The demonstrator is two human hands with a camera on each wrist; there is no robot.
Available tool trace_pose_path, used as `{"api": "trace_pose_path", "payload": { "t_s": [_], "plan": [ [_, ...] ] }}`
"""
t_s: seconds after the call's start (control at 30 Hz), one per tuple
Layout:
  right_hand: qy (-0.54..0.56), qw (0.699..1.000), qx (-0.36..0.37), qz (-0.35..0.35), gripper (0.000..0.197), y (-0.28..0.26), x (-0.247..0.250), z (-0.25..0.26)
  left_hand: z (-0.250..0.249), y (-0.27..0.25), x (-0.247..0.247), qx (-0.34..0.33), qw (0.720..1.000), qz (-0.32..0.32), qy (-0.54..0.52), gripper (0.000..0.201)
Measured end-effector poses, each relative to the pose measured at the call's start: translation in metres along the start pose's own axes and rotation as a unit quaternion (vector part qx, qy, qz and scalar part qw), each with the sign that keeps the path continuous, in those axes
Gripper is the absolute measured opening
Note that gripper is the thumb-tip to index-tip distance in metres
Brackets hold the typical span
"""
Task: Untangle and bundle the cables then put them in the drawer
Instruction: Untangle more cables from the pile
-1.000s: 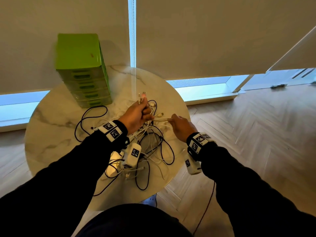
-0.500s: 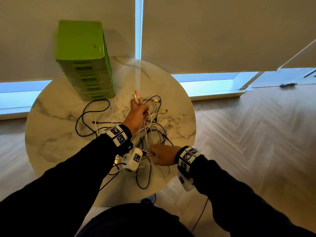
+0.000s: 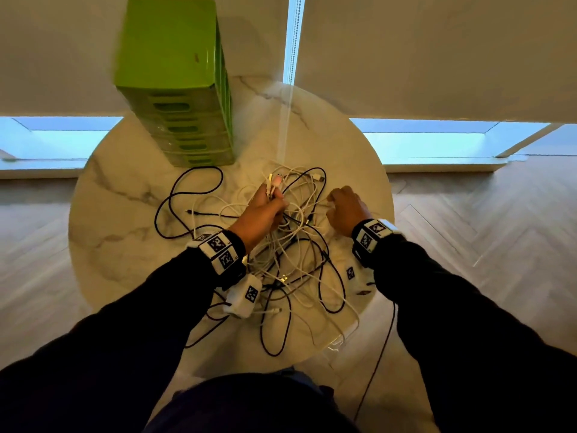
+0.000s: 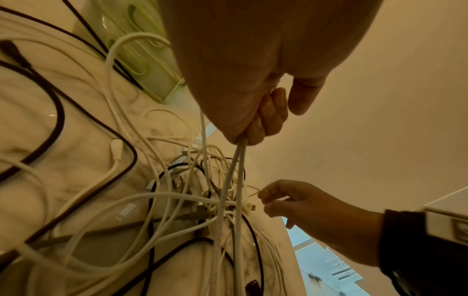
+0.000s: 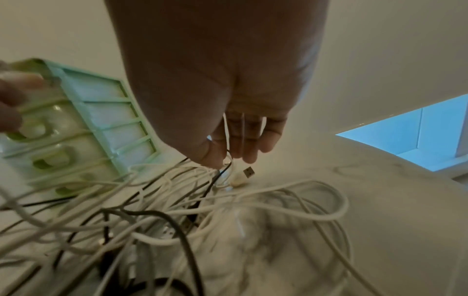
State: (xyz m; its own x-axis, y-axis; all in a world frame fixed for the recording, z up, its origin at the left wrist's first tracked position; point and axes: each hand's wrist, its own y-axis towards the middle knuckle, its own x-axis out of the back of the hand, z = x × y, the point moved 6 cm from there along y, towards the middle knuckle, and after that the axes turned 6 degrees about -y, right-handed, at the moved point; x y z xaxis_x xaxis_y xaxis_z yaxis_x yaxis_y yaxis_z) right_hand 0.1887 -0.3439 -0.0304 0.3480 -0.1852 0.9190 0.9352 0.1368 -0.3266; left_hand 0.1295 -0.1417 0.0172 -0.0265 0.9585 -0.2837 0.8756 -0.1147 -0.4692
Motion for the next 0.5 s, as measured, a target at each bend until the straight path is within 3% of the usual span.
{"api": "trace_pose_path", "payload": {
  "t_s": [0.1,0.3,0.37,0.5],
  "plan": [
    [-0.088,0.996,-0.023,0.016,0.038,0.020,-0.006,-0.007,0.001,0.007,-0.004,-0.002,1.000,0.008,0.028,0.020],
    [-0.117,0.990,0.005,0.075,0.027,0.031,-0.026,-0.013,0.002,0.016,-0.006,0.001,0.999,0.005,0.041,0.017],
    [-0.094,0.992,0.011,0.083,0.024,0.033,-0.018,-0.020,0.002,0.016,-0.006,0.004,0.999,0.006,0.045,0.014],
    [0.028,0.999,0.033,0.005,0.021,0.038,0.036,-0.034,0.000,0.017,-0.009,0.007,0.999,0.009,0.049,0.012]
  ]
}}
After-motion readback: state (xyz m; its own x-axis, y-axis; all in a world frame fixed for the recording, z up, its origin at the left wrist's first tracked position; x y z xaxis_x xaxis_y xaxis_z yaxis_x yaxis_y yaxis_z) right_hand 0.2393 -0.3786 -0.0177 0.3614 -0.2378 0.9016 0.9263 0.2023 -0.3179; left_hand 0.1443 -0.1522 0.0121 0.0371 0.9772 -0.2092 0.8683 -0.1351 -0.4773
